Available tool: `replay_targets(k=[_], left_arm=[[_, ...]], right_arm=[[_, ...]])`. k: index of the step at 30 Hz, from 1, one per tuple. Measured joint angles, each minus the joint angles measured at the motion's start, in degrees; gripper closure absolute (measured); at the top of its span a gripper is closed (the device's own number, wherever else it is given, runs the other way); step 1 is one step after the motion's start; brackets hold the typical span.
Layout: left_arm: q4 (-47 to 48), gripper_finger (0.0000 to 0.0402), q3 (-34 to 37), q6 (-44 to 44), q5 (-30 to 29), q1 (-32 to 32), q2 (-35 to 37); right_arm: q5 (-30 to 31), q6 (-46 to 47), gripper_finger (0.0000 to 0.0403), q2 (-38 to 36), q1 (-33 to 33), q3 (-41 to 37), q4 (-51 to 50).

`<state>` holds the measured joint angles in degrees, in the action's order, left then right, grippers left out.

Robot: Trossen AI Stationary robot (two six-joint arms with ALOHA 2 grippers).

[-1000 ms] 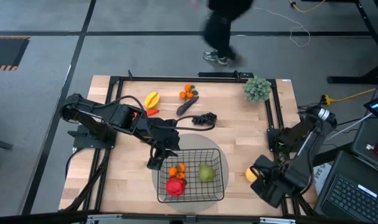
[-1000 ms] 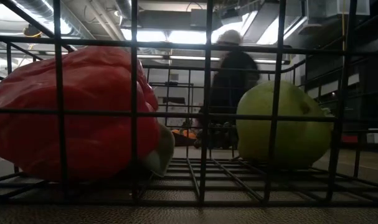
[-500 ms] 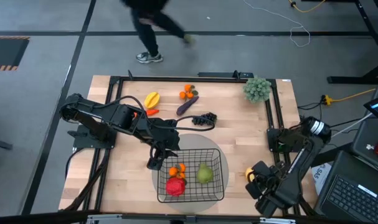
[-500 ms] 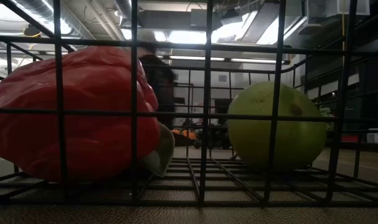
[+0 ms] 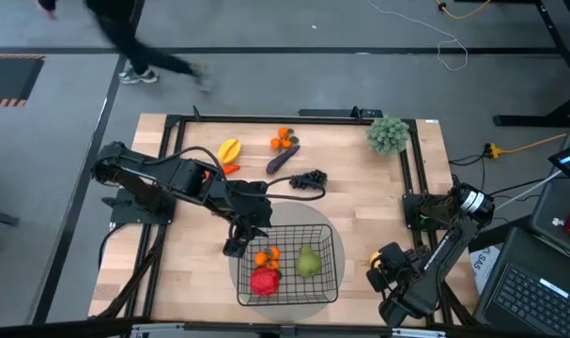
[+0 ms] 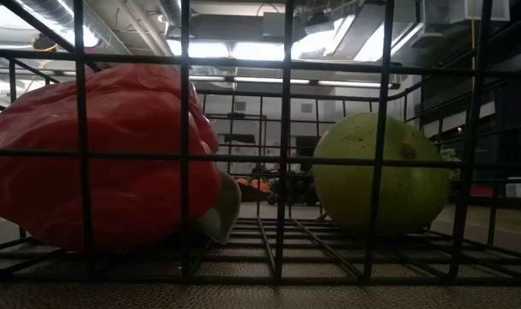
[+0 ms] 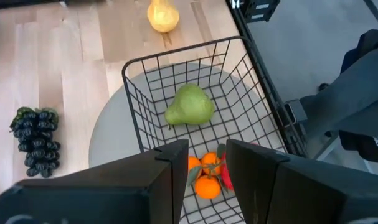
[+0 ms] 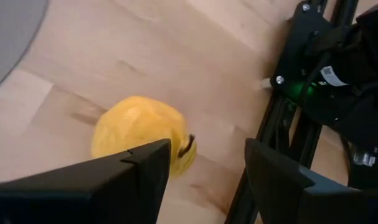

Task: Build produce basket
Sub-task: Put the yellow pear into the black wire basket

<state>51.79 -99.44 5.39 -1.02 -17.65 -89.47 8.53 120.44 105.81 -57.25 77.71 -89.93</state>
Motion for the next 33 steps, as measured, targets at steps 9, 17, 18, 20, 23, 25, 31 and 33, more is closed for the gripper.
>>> replay_targets(k=[9, 17, 18, 20, 23, 25, 31, 33], left_arm=[[0.4, 0.0305, 0.1, 0.0, 0.0, 0.0, -1.6], [1.6, 0.0305, 0.1, 0.0, 0.0, 0.0, -3.2], [2.1, 0.0305, 0.1, 0.0, 0.0, 0.0, -3.3], [1.6, 0.0305, 0.0, 0.0, 0.0, 0.0, -3.8], [2.8, 0.0305, 0.1, 0.0, 0.0, 0.0, -4.1], [2.8, 0.0305, 0.0, 0.0, 0.0, 0.0, -4.3], [3.9, 0.0305, 0.1, 0.1, 0.0, -0.2, -4.5], [4.4, 0.0305, 0.1, 0.1, 0.0, -0.2, -4.5]], right_arm=[[0.0, 2.3, 0.0256, 0.0, 0.0, -1.2, 0.0], [0.8, 1.2, 0.0383, 0.0, 0.0, -1.2, 2.3], [0.8, 0.6, 0.0393, 0.0, 0.0, -1.2, 2.5], [1.0, -0.7, 0.0397, -0.1, 0.0, -1.2, 3.1], [1.2, -3.5, 0.0401, -0.1, 0.0, -1.1, 3.4], [1.2, -7.3, 0.0402, -0.1, 0.0, -1.1, 3.5], [6.4, -21.1, 0.0403, -0.3, 0.0, -1.1, 4.1], [9.3, -25.5, 0.0403, -0.2, 0.1, -0.7, 3.7]])
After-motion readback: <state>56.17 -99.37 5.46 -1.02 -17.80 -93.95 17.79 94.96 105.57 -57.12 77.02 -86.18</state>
